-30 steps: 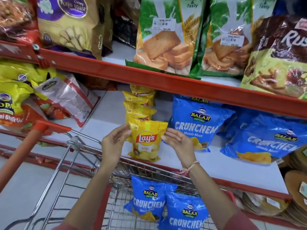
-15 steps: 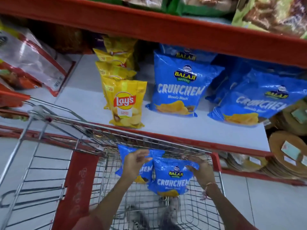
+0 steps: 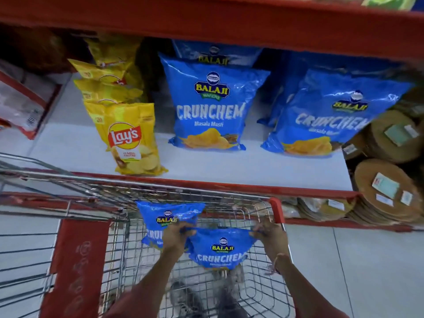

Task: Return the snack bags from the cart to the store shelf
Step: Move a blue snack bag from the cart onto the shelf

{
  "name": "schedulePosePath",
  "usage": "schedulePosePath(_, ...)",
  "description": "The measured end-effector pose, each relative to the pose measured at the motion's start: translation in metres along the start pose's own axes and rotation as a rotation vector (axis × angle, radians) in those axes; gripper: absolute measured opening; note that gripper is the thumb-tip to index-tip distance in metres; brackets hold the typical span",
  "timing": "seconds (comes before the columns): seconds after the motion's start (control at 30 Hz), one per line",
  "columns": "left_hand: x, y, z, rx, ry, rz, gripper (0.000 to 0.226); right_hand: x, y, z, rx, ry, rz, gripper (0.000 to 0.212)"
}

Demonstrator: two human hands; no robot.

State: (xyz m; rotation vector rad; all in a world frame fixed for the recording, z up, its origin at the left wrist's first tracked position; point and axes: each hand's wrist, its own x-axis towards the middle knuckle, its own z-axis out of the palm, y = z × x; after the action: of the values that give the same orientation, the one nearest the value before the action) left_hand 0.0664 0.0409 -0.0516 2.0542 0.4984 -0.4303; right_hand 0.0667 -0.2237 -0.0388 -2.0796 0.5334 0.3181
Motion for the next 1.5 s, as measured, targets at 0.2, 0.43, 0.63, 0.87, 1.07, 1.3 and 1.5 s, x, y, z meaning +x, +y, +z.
schedulePosePath(0.2,-0.044,-0.004,-0.018,-0.348,0.084,0.022,0.013,-0.035,-0.011,-0.019,0.093,-0.033,-0.063,0.017)
schedulePosePath(0.43,-0.092,0.052,-0.061,-0.477,0.120,0.218,0.024,-0.082,-0.073,-0.070,0.246,-0.004,-0.308,0.015)
schedulePosePath(0.63,-0.099,0.135,-0.102,-0.645,0.293,0.459,0.025,-0.089,-0.144,-0.110,0.441,0.040,-0.502,0.015)
schedulePosePath(0.87,-0.084,0.223,-0.144,-0.720,0.337,0.697,0.020,-0.070,-0.226,-0.156,0.549,0.126,-0.750,0.017)
schedulePosePath(1.07,-0.060,0.257,-0.152,-0.726,0.316,0.725,0.011,-0.040,-0.253,-0.167,0.524,0.170,-0.766,0.020)
schedulePosePath(1.3,-0.021,0.246,-0.138,-0.687,0.299,0.569,0.013,-0.006,-0.246,-0.147,0.434,0.210,-0.643,0.012)
schedulePosePath(1.5,-0.007,0.232,-0.135,-0.680,0.278,0.558,0.018,0.000,-0.239,-0.126,0.389,0.305,-0.590,0.013)
